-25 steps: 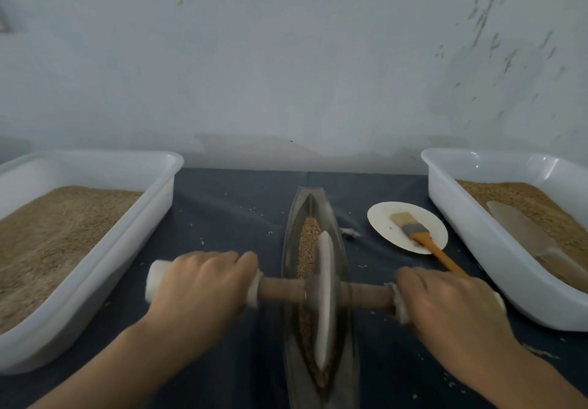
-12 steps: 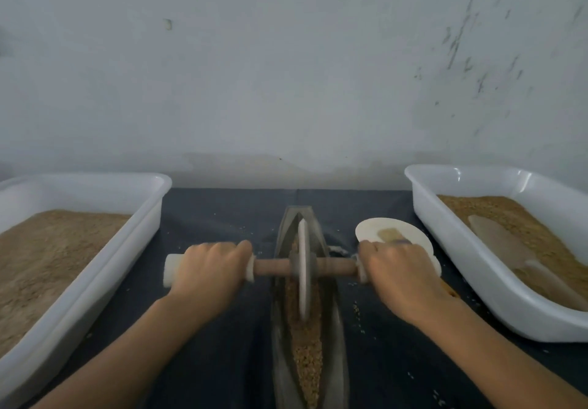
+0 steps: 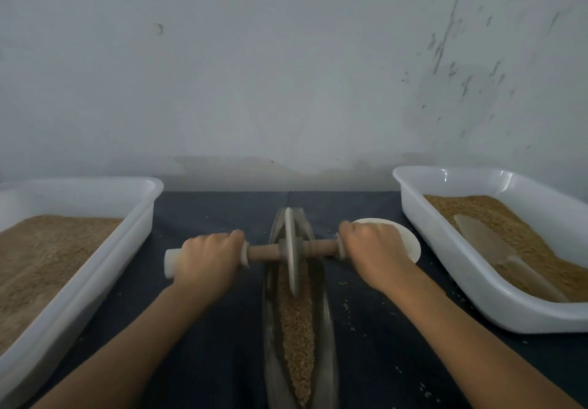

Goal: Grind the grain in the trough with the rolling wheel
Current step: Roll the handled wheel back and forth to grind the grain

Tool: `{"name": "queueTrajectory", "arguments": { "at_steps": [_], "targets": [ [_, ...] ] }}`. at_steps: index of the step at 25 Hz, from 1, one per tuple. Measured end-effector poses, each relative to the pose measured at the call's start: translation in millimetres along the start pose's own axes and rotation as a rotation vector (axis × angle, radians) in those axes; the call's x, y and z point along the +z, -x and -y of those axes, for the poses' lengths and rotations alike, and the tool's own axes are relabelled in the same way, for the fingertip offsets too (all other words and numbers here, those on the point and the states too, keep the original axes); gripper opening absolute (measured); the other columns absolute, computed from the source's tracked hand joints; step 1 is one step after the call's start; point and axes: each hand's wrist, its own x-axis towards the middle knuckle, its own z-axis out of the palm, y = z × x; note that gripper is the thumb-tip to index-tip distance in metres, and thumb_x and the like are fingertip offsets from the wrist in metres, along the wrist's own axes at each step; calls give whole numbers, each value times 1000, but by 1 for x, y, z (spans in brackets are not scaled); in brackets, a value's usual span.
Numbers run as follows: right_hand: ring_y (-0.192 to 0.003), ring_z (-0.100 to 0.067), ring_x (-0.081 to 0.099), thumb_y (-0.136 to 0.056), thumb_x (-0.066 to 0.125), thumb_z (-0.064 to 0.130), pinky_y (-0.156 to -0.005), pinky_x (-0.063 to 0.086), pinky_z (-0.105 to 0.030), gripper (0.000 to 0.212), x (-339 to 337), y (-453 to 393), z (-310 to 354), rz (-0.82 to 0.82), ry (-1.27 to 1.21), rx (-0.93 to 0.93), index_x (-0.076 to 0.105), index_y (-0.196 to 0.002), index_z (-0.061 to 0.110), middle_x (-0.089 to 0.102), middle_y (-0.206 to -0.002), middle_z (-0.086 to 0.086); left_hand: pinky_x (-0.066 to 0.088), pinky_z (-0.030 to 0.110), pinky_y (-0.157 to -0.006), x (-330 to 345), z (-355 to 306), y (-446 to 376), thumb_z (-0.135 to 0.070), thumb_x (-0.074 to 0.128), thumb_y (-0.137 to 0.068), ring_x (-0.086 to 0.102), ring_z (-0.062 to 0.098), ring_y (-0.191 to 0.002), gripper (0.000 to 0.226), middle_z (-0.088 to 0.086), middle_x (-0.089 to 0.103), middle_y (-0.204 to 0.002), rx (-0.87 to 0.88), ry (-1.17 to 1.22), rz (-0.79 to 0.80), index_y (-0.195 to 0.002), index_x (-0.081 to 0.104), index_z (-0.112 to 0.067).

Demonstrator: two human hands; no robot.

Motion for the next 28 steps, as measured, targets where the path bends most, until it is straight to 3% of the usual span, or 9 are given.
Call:
{"name": "queueTrajectory", "arguments": {
  "at_steps": [6, 8, 10, 13, 15, 21, 23, 26, 28],
  "targets": [
    [-57, -15, 54, -71, 72, 18, -46, 37, -29, 26, -10, 47, 0, -25, -70, -110, 53, -88, 22, 62, -74, 4, 43, 26, -59, -8, 3, 44, -40, 63, -80, 55, 7, -67, 22, -12, 54, -77, 56, 66, -2, -85, 43, -34],
    [-42, -11, 49, -47, 83, 20, -36, 29, -24, 37, -18, 81, 1, -86, -140, -167, 53, -70, 24, 54, -54, 4, 25, 22, -41, -17, 4, 76, -38, 81, -52, 48, 7, -47, 44, -14, 47, -60, 190, 118, -89, -71, 42, -34],
    [-37, -8, 45, -34, 87, 24, -34, 27, -22, 46, -21, 90, 3, -40, -174, -163, 51, -64, 25, 49, -48, 6, 8, 20, -44, -31, 7, 86, -43, 81, -41, 37, 4, -40, 57, -15, 36, -53, 204, 86, -61, -68, 31, -37],
    [-61, -13, 58, -66, 77, 22, -51, 45, -28, 34, -9, 62, 5, 83, -146, -72, 51, -88, 24, 62, -76, 4, 26, 24, -53, -14, 6, 65, -46, 61, -78, 49, 4, -65, 28, -15, 48, -75, 117, 14, 9, -84, 35, -37],
    [-71, -16, 59, -85, 61, 22, -62, 47, -30, 20, 2, 34, 4, 64, -54, -28, 48, -100, 22, 62, -89, 3, 38, 26, -62, -5, 2, 33, -40, 55, -87, 56, 8, -73, 17, -12, 56, -85, 62, -5, -15, -88, 39, -34],
    [-67, -17, 55, -89, 59, 23, -59, 43, -30, 16, 7, 13, 0, 86, -99, 32, 48, -101, 21, 62, -85, 2, 34, 27, -60, -4, 0, 3, -34, 58, -87, 57, 11, -72, 23, -10, 59, -84, 40, -23, -55, -84, 36, -30],
    [-64, -16, 57, -78, 67, 20, -57, 47, -32, 23, 3, 44, 0, 51, -114, -39, 49, -93, 23, 61, -79, 4, 31, 27, -56, -6, 3, 35, -34, 66, -78, 58, 12, -65, 29, -10, 59, -76, 82, 0, -83, -80, 37, -31],
    [-40, -11, 45, -40, 83, 16, -38, 27, -25, 43, -13, 88, 3, -109, -178, -172, 51, -68, 22, 51, -53, 6, 18, 21, -45, -16, 7, 82, -24, 87, -38, 45, 10, -40, 50, -12, 45, -53, 288, 137, -198, -64, 45, -29],
    [-38, -10, 43, -33, 84, 15, -37, 24, -24, 46, -17, 89, 4, -62, -189, -154, 51, -64, 21, 49, -49, 4, 8, 17, -47, -15, 11, 88, -20, 88, -28, 42, 10, -36, 53, -12, 42, -49, 288, 141, -190, -60, 47, -27]
  ]
}}
